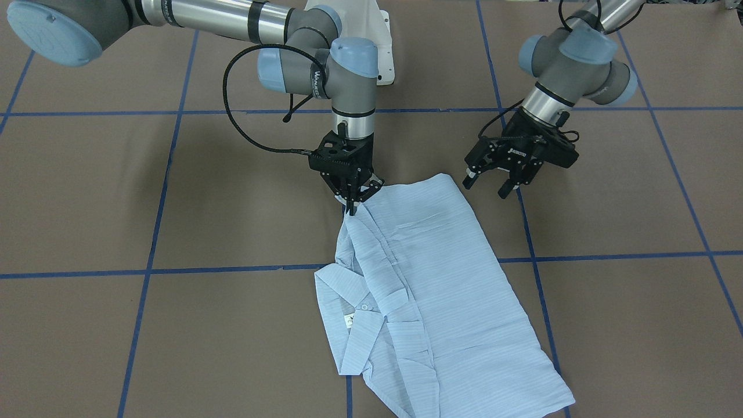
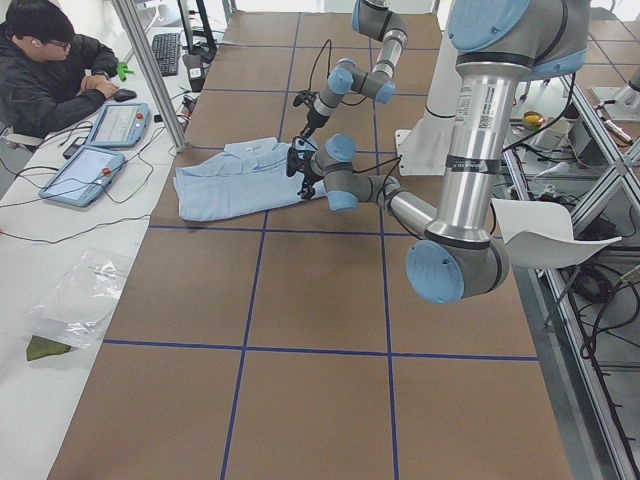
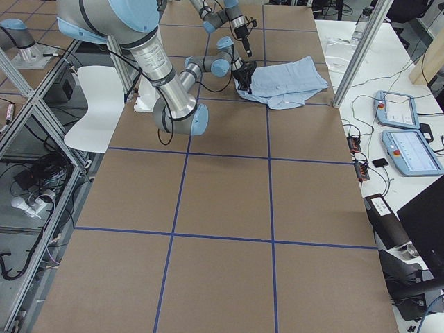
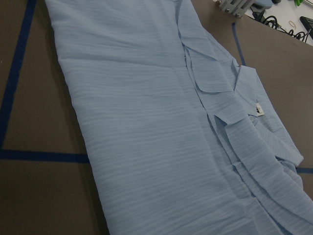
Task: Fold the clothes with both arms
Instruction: 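Move the left gripper to the shirt edge nearest the robot and grasp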
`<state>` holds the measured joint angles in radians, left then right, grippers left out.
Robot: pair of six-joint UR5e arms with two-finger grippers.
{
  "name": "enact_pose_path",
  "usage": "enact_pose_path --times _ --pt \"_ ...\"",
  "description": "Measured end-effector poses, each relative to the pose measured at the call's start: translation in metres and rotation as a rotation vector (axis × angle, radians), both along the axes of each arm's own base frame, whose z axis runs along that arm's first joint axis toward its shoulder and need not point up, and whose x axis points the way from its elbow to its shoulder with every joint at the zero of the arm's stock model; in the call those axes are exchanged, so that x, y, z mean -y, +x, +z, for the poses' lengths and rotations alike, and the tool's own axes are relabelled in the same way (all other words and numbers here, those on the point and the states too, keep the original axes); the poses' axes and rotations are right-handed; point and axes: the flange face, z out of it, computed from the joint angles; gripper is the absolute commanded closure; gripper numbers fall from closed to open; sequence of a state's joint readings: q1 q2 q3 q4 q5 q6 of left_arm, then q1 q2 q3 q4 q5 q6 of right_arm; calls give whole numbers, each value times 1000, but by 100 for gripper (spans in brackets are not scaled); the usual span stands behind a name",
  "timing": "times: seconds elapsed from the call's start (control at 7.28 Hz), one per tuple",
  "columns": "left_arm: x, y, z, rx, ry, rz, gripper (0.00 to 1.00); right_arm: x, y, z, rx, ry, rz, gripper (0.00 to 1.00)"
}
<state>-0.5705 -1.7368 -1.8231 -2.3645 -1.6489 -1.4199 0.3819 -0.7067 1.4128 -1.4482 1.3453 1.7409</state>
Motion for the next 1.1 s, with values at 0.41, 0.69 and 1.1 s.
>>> enact_pose_path --times 0.41,0.69,1.1 --pt "-34 75 -37 126 -197 -51 22 0 0 1 -1 0 0 100" --pt "-41 103 -29 177 -256 -66 22 0 0 0 0 1 -1 100" --pt "-41 107 -19 207 -259 -65 86 0 0 2 -2 0 -1 100"
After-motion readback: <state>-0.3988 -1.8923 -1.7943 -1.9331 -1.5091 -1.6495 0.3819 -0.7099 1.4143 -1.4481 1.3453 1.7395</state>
